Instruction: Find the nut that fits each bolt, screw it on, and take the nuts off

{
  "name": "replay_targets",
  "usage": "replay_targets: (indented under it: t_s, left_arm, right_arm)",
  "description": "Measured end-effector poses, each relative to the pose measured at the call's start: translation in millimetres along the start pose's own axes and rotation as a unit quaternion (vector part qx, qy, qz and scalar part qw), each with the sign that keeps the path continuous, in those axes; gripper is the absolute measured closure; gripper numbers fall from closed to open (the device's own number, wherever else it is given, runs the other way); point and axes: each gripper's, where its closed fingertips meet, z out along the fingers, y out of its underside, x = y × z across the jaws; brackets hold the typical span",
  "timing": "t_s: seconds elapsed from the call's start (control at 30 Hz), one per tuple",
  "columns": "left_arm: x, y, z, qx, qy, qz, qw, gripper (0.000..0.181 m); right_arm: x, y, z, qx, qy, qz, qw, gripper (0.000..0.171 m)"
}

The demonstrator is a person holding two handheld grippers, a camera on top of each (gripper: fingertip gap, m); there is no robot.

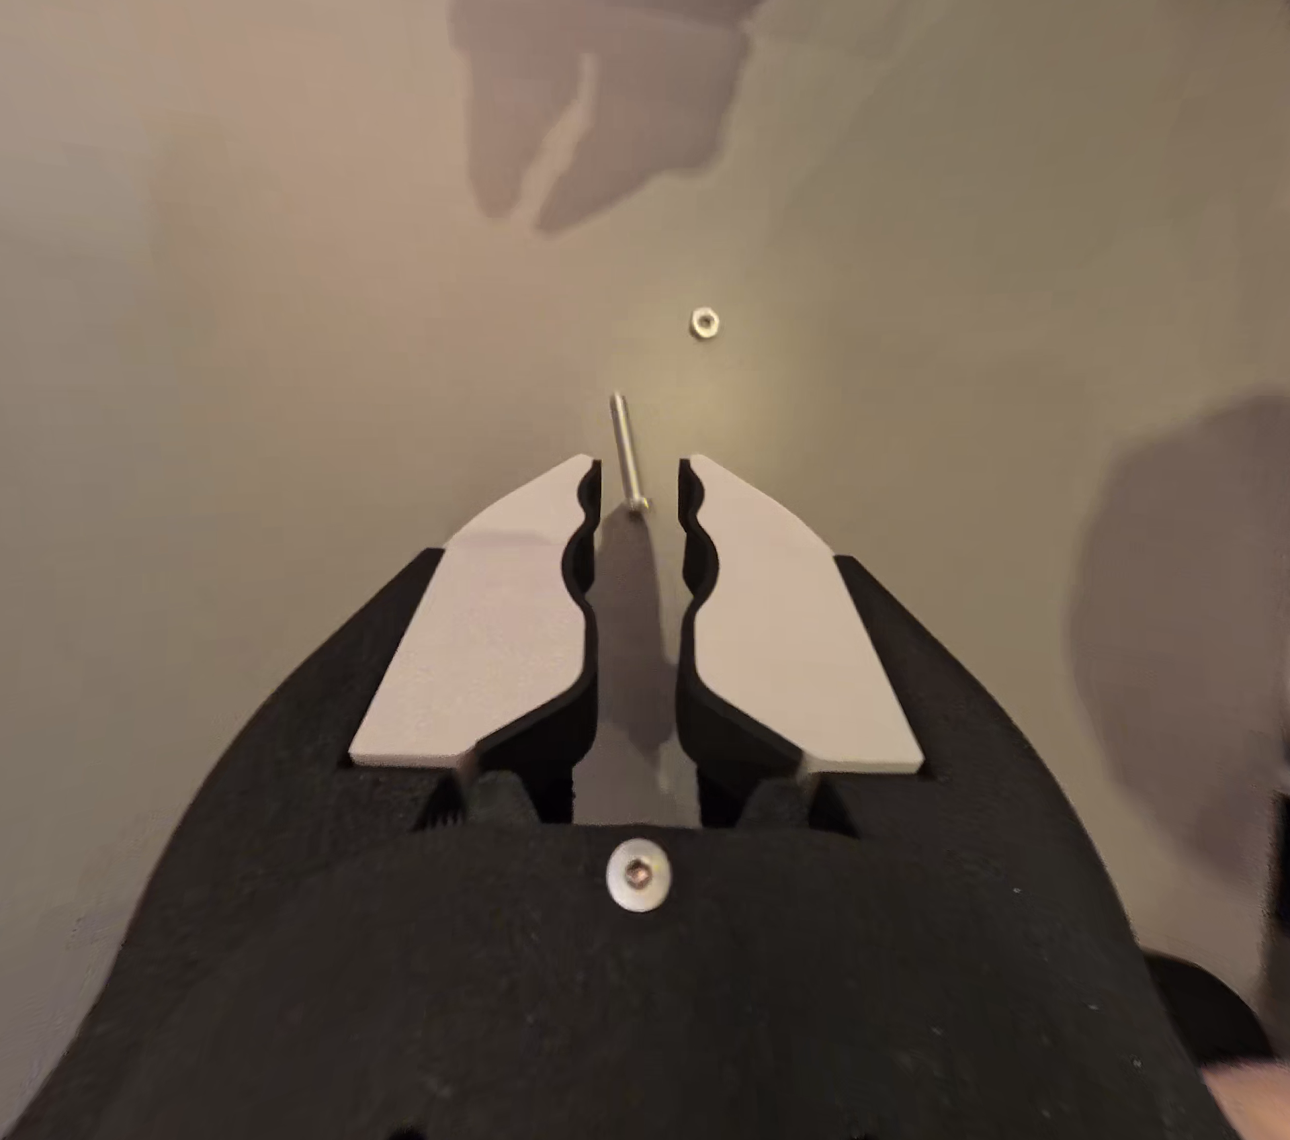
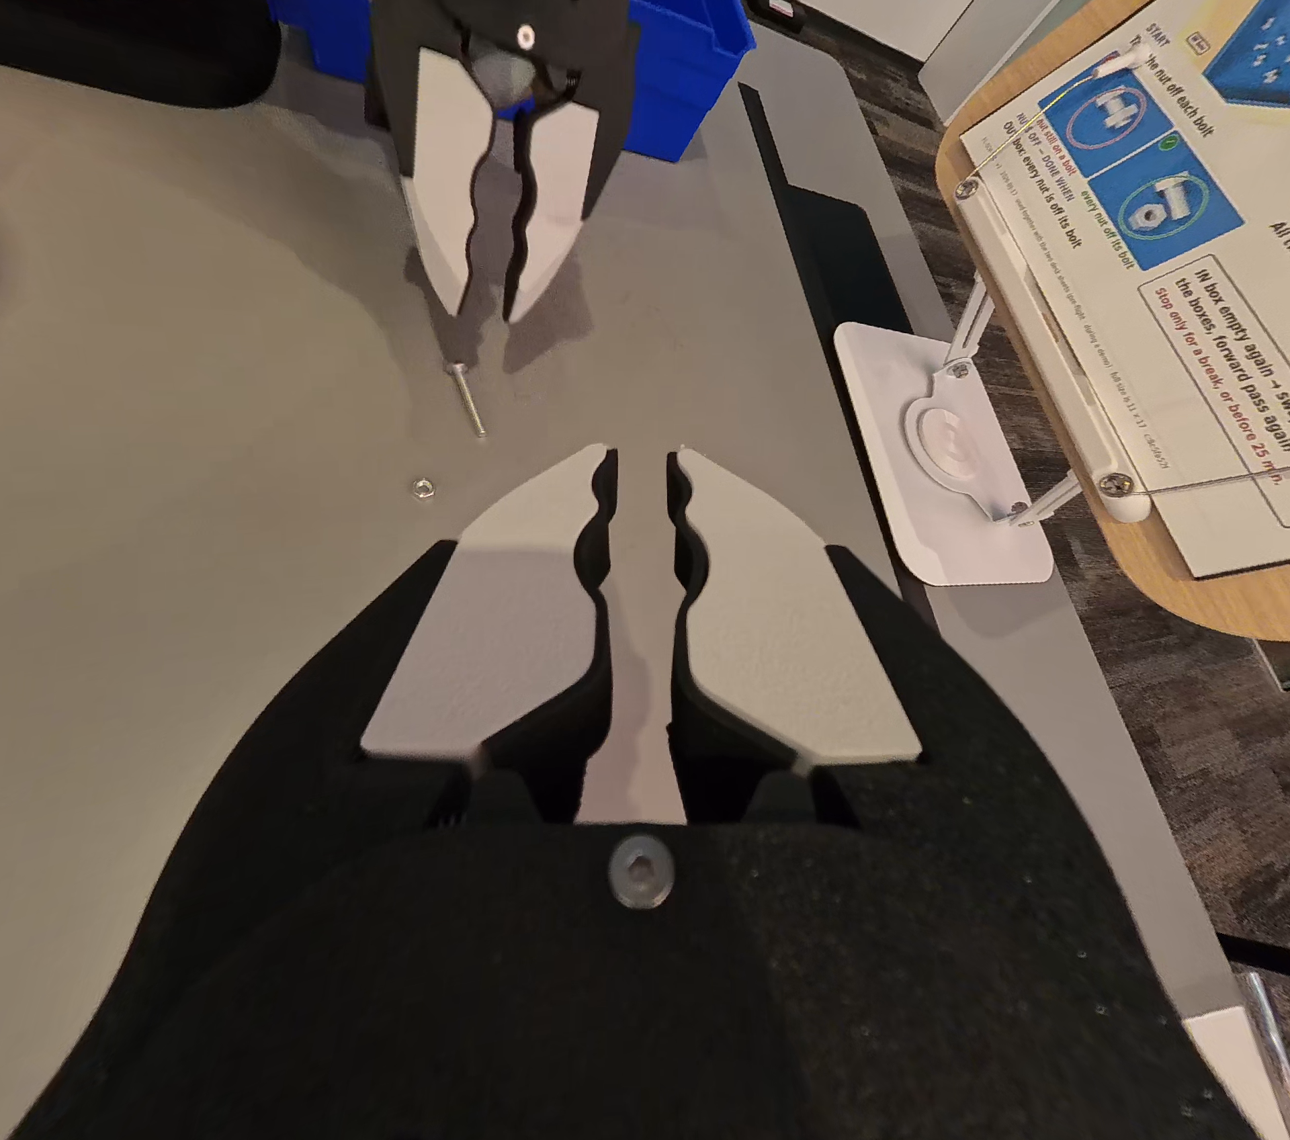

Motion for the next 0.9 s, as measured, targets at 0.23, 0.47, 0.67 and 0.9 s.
replay_targets:
  t_s: [0.23, 0.47, 0.67, 0.9]
  left_arm:
    - [3.1, 20.2, 28.1, -0.088, 0.006, -0.037, 0.995, 0.162]
    - [-1.5, 32.3, 48.9, -0.155, -0.035, -0.049, 0.986, 0.161]
    - [-6.5, 32.9, 49.2, -0.157, -0.053, -0.059, 0.984, 0.176]
    - [-6.7, 16.7, 42.5, -0.09, -0.018, -0.074, 0.993, 0.176]
  right_arm:
    - [-3.8, 6.2, 6.9, -0.016, -0.007, -0.003, 1.0, 0.158]
    - [-4.7, 8.2, 8.5, -0.019, -0.012, -0.002, 1.0, 0.158]
    - [-5.4, 10.7, 10.2, -0.024, -0.013, -0.003, 1.0, 0.158]
    - [-1.8, 8.3, 12.4, -0.002, -0.009, 0.011, 1.0, 0.159]
